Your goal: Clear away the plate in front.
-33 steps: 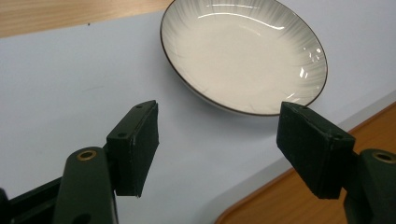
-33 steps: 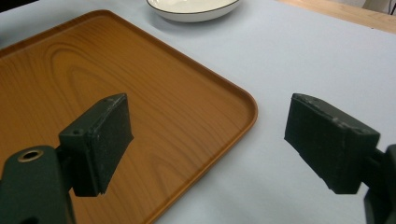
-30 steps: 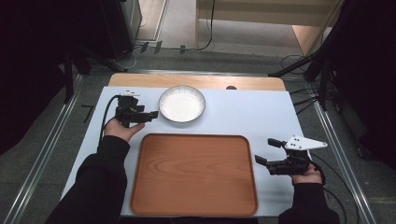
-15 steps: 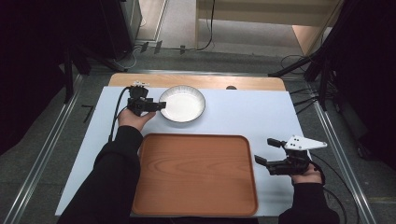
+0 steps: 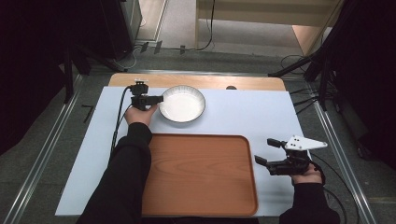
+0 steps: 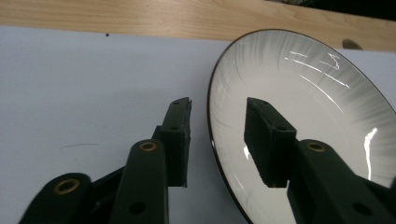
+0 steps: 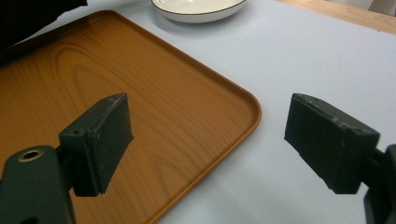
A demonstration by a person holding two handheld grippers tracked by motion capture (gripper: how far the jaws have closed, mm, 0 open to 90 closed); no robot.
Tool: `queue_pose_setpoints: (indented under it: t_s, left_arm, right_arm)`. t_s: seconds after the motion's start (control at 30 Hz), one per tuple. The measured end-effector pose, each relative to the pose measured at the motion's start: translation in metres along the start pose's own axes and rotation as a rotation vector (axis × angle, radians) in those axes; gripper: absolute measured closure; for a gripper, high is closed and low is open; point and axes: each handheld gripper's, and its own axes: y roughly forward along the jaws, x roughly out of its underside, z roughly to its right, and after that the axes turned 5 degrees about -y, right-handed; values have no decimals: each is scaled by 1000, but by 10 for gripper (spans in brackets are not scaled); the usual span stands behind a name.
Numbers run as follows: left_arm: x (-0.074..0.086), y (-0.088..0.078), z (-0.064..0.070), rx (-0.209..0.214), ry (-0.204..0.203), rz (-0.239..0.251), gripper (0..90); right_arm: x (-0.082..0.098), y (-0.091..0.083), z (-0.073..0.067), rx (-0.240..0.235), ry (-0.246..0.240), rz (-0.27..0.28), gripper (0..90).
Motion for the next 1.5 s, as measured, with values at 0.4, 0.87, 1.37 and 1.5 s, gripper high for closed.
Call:
queue_pose_setpoints:
  t_s: [0.4, 0.87, 1.37, 1.5]
  left_arm:
    - [16, 33, -7, 107, -205, 24, 761]
    - [12, 31, -20, 210, -366, 9, 849]
    - [4, 13, -24, 292, -433, -3, 828]
    - [2, 8, -25, 309, -444, 5, 828]
  right_arm:
    - [1, 0, 2, -6, 4, 10, 157]
    - [0, 2, 2, -15, 4, 3, 157]
    - [0, 3, 3, -14, -3, 5, 159]
    - [0, 3, 3, -13, -2, 4, 160]
